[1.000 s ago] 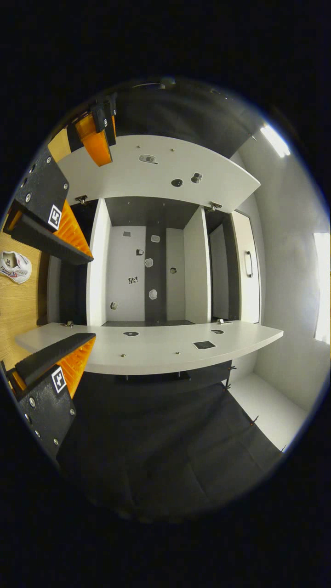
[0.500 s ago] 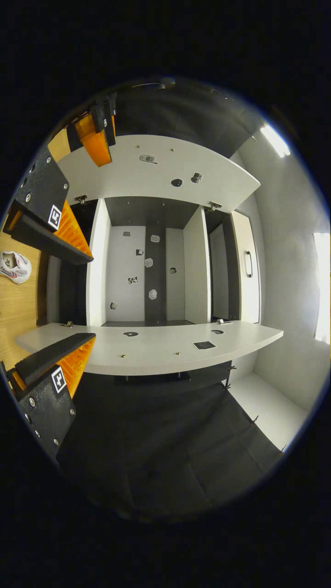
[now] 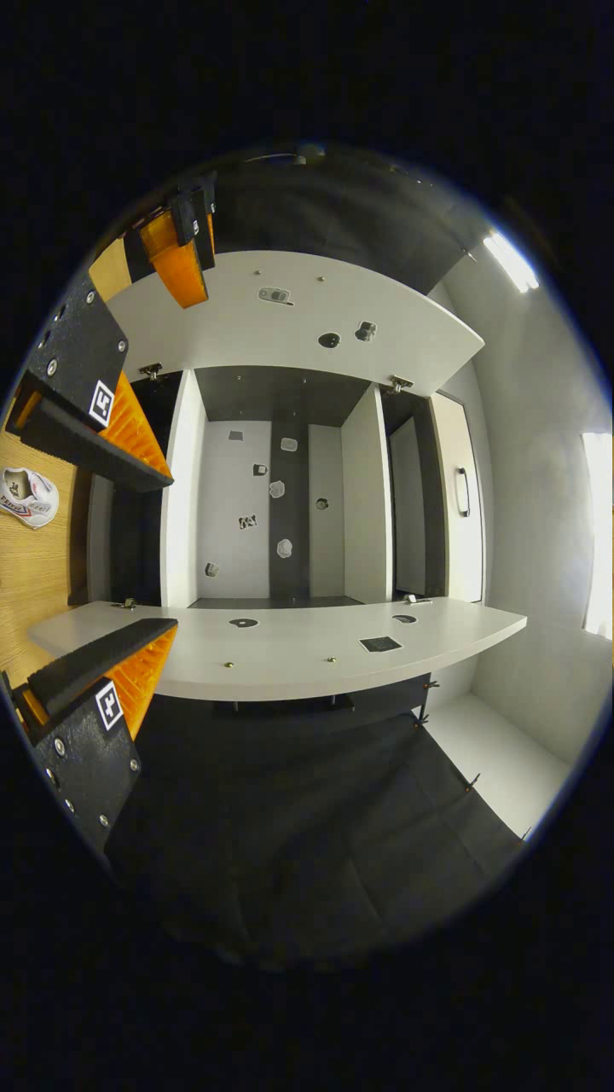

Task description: Grab one shoe with the right hand and put it into the shoe cabinet, grab the other shoe with the left hand and put it into the shoe cabinet; then close the right door with the right hand and the left door with the left hand.

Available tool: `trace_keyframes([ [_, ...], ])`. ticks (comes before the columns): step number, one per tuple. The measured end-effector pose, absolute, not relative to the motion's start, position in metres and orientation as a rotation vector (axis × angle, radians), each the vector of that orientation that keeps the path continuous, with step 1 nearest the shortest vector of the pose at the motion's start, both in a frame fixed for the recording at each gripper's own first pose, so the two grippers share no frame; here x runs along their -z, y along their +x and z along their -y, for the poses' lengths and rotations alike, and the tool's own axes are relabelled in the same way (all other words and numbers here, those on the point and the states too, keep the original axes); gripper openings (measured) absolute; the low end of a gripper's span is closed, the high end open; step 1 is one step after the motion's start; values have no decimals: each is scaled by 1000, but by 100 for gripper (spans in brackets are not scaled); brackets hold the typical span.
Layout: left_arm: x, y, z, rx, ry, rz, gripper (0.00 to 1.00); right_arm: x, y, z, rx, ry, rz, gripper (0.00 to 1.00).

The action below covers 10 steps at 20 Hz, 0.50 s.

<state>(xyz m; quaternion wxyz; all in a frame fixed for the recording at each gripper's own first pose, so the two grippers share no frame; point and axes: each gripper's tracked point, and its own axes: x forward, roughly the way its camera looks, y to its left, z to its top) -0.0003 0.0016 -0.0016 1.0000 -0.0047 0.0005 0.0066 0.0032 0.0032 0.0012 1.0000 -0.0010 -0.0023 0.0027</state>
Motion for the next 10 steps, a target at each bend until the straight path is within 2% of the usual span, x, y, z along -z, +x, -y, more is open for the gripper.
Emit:
trace_keyframes([
  [10,5,-3,-7,-30,-11,-10,96,8,16,-10,-22,-26,-3,92],
])
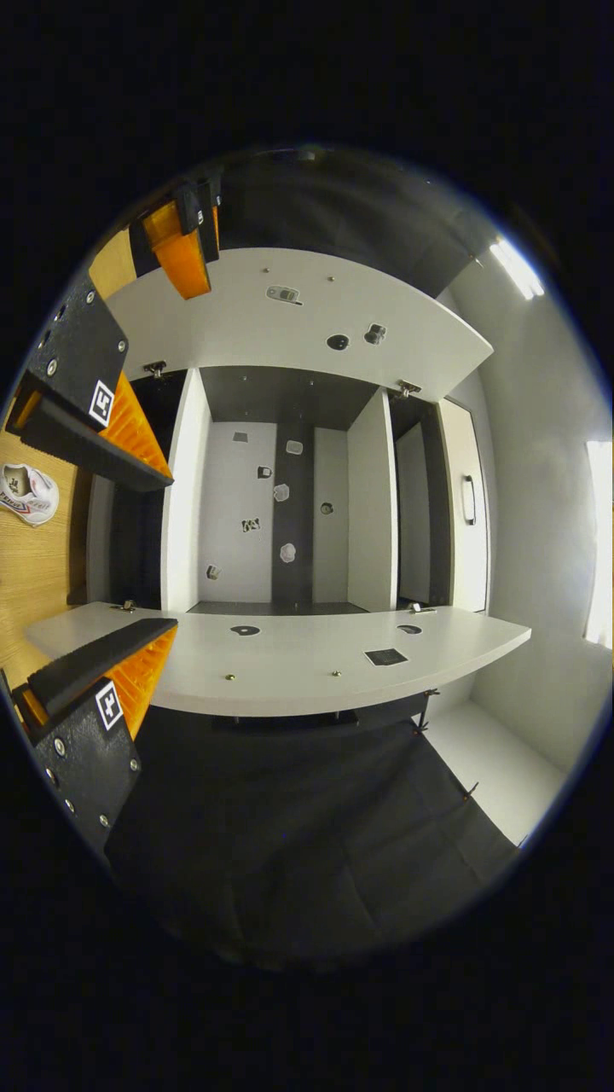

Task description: Grab one shoe with the right hand and put it into the shoe cabinet, grab the other shoe with the left hand and put it into the shoe cabinet; then close the right door with the right hand and the left door with the left hand.

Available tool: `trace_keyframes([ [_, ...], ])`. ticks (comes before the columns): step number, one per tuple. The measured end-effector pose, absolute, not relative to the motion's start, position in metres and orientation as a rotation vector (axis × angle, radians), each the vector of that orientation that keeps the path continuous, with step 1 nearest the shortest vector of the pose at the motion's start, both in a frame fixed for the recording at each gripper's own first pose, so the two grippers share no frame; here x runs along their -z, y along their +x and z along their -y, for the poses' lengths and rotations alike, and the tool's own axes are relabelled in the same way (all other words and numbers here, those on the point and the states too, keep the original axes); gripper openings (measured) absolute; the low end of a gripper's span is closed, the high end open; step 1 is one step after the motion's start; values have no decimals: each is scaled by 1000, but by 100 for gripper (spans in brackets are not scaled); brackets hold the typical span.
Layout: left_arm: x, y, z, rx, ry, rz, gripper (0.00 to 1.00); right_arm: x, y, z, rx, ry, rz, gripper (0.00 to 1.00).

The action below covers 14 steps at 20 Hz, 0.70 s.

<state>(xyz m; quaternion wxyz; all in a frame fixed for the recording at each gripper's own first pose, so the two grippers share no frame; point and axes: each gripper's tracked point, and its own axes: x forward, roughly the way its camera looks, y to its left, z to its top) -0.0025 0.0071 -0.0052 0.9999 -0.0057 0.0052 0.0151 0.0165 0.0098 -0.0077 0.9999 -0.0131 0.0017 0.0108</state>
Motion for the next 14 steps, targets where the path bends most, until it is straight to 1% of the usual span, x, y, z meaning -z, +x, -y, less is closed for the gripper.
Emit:
trace_keyframes([
  [3,6,-3,-8,-34,-15,-10,96,23,34,-14,-38,-53,-12,92],
  [6,9,-5,-8,-36,-24,-16,96,71,53,-23,-53,-99,-97,93],
  [8,12,-7,-13,-51,-9,-18,96,121,58,-33,-72,-96,-184,93],
  [11,20,-11,-18,-67,4,-30,96,213,56,-44,-85,-99,-366,93],
  [14,24,-13,-23,-78,13,-32,96,294,36,-54,-105,-106,-558,93],
])
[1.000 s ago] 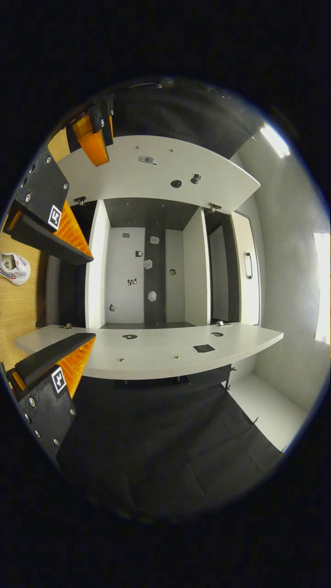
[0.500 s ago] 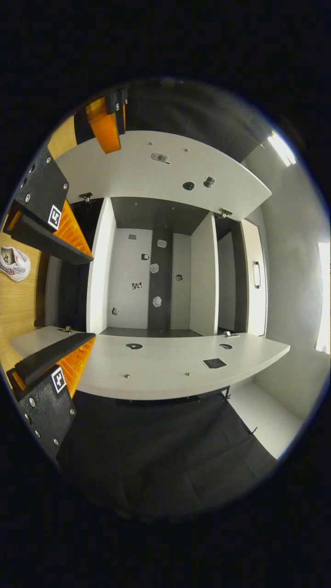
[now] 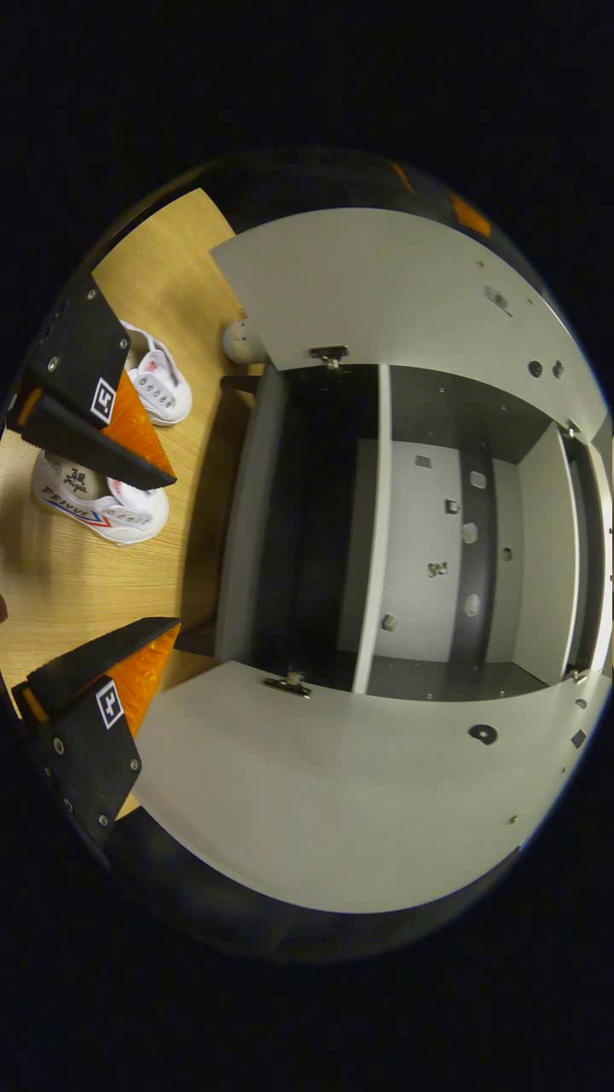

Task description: Grab one shoe with the right hand and put it into the shoe cabinet, grab the other shoe with the left hand and put it into the shoe cabinet; then close the right door with the right hand and the left door with the left hand.

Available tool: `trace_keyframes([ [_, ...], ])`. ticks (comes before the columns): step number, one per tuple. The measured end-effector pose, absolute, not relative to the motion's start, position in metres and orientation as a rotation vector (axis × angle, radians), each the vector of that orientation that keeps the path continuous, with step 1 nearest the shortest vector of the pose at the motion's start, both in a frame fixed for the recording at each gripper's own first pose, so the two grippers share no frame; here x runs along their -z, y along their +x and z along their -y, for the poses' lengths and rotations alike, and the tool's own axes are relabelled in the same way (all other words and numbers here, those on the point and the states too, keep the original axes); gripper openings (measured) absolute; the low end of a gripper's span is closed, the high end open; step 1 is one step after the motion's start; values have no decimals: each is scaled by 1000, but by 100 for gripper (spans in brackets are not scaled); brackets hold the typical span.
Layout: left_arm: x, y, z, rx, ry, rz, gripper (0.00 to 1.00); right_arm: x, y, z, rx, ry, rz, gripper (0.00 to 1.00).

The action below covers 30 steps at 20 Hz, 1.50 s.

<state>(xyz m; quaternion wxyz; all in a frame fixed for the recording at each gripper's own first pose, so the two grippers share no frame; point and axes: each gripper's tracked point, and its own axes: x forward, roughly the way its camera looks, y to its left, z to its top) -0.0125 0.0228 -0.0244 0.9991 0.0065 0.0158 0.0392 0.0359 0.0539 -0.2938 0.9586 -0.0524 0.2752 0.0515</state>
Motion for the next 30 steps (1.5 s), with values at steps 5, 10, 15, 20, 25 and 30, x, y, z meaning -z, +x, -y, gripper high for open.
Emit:
trace_keyframes([
  [5,32,-15,-30,-92,-12,-49,96,369,17,-52,-110,-161,-723,94],
  [10,32,-17,-34,-98,-12,-49,96,412,28,-46,-83,-153,-797,94],
  [15,31,-19,-34,-102,-2,-51,96,429,53,-49,-102,-115,-796,91],
  [20,31,-19,-34,-109,14,-59,96,438,55,-52,-106,-113,-807,49],
  [25,30,-20,-28,-97,29,-56,99,435,55,-48,-96,-150,-782,4],
  [30,31,-16,-22,-77,25,-55,96,415,45,-46,-122,-157,-751,1],
])
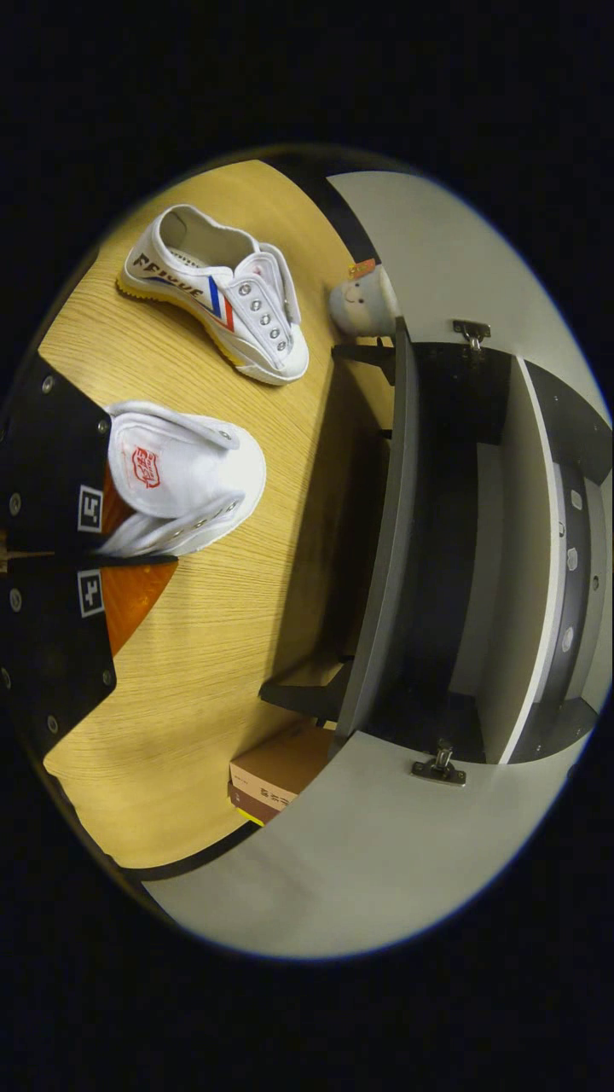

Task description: Grab one shoe with the right hand and put it into the shoe cabinet, grab the other shoe with the left hand and put it into the shoe cabinet; then close the right door with the right hand and the left door with the left hand.

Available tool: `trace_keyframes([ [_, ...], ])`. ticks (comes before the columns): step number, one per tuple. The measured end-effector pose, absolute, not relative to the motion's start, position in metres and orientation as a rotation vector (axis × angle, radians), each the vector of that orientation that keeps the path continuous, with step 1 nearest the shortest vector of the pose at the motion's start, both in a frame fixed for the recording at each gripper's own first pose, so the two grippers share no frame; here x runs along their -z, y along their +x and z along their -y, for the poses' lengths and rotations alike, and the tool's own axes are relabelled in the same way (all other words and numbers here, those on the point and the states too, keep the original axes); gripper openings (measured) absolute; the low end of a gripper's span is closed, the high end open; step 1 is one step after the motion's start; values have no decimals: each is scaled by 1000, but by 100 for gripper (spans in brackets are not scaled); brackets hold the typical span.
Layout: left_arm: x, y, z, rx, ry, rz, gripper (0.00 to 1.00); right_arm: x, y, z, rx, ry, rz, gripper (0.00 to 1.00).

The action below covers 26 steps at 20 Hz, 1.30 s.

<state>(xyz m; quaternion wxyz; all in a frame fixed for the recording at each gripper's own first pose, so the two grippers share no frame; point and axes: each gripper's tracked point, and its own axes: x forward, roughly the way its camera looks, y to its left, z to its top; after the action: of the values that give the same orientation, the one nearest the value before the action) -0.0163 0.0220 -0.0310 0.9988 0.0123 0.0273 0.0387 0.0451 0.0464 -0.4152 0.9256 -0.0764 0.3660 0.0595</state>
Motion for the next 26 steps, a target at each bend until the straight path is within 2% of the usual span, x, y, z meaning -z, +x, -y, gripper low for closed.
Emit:
trace_keyframes([
  [4,34,-12,-15,-62,15,-53,96,357,39,-48,-105,-77,-671,1],
  [12,44,-6,-8,-30,10,-60,96,153,63,-42,-26,-81,-341,1],
  [15,43,-6,-6,-19,1,-57,96,100,81,-38,7,-47,-303,1],
  [17,44,-6,-5,-12,-8,-56,96,74,110,-39,11,-12,-292,1],
  [20,42,-8,-8,-12,-5,-52,96,52,183,-32,54,-17,-272,1],
  [23,45,-10,-14,-24,-6,-59,99,54,247,-21,112,-15,-292,1],
  [26,48,-13,-26,-47,-8,-71,96,73,305,-14,151,-17,-357,1],
])
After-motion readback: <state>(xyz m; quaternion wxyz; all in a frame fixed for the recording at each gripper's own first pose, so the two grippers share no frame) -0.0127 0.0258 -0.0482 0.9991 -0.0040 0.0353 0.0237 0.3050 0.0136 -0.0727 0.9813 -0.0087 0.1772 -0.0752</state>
